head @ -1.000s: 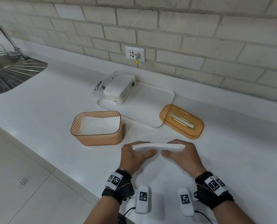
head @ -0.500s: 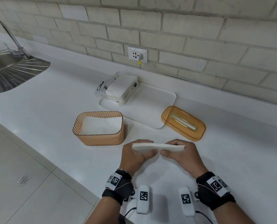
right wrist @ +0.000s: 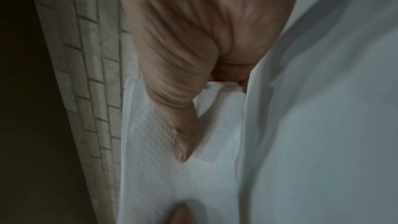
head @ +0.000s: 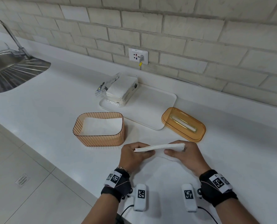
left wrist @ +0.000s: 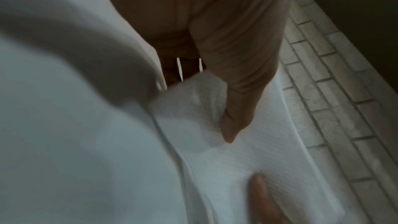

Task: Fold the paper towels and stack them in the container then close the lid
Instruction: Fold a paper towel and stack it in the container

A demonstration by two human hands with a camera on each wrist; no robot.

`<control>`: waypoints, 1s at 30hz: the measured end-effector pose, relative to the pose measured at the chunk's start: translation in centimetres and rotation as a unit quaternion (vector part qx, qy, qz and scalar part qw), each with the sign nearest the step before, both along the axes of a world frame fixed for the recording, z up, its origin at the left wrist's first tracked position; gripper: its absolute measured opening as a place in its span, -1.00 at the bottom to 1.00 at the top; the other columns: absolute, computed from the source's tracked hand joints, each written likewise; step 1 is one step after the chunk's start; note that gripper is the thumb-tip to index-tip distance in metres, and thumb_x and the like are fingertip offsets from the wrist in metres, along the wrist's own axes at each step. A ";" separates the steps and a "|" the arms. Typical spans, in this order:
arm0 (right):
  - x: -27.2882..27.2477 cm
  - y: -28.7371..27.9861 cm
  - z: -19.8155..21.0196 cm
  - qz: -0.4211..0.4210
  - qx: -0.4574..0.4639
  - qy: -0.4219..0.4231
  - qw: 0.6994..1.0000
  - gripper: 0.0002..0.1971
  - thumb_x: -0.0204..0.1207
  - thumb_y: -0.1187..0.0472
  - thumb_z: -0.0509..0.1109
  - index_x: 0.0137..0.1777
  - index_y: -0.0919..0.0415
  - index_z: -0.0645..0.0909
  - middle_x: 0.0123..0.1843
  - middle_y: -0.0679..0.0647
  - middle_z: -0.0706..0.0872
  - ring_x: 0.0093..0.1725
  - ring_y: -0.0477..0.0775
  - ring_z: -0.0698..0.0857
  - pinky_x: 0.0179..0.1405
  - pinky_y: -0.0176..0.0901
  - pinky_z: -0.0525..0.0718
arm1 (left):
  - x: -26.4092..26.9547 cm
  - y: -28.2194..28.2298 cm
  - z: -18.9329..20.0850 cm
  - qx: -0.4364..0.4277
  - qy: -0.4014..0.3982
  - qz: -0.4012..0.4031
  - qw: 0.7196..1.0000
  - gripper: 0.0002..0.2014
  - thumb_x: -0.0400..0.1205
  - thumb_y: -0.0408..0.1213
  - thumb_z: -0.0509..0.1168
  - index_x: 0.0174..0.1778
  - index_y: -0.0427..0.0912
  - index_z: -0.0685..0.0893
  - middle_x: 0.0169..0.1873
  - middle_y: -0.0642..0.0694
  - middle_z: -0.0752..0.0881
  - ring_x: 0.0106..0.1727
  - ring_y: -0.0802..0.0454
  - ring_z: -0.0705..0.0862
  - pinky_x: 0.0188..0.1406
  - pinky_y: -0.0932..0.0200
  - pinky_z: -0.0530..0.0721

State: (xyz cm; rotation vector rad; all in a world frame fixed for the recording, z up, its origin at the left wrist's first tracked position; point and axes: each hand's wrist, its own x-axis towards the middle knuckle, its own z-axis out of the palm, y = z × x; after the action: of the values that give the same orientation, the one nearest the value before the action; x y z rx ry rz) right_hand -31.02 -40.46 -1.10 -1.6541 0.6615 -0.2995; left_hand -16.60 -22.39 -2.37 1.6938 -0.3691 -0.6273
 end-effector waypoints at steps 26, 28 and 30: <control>2.0 1.7 2.6 0.121 0.042 -0.016 0.992 -0.36 0.25 0.29 0.84 0.35 0.03 0.74 0.23 -0.07 0.88 0.23 -0.10 0.84 0.17 -0.22 0.80 | -1.5 -1.5 3.1 -0.094 0.062 -0.025 0.993 -0.82 0.47 -0.36 0.69 -0.06 -0.27 0.91 -0.06 -0.33 0.90 -0.01 -0.27 0.89 0.08 -0.28 0.84; 1.7 1.6 2.3 0.100 0.008 0.029 0.994 -0.50 0.28 0.20 0.84 0.21 0.03 0.80 0.09 -0.06 0.92 0.10 -0.05 0.89 0.13 -0.02 0.87 | -1.3 -1.5 4.6 -0.147 0.105 -0.007 0.983 -0.83 0.50 -0.43 0.66 -0.02 -0.24 0.91 0.02 -0.29 0.91 0.08 -0.28 0.89 0.12 -0.24 0.86; 1.3 0.9 2.1 0.071 0.004 0.038 0.997 -0.63 0.32 0.11 0.81 0.12 0.10 0.86 0.02 0.00 0.94 0.04 0.04 0.91 0.16 0.16 0.87 | -0.7 -1.3 5.7 -0.175 0.120 0.028 0.977 -0.77 0.49 -0.48 0.64 0.04 -0.27 0.87 0.02 -0.27 0.91 0.05 -0.18 0.89 -0.01 -0.04 0.87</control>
State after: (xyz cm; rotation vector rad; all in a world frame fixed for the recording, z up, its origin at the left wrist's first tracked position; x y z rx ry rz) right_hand -29.72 -39.52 0.97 -1.7011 0.5979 -0.1316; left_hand -17.34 -23.71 3.29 1.2725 -0.2413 -0.6726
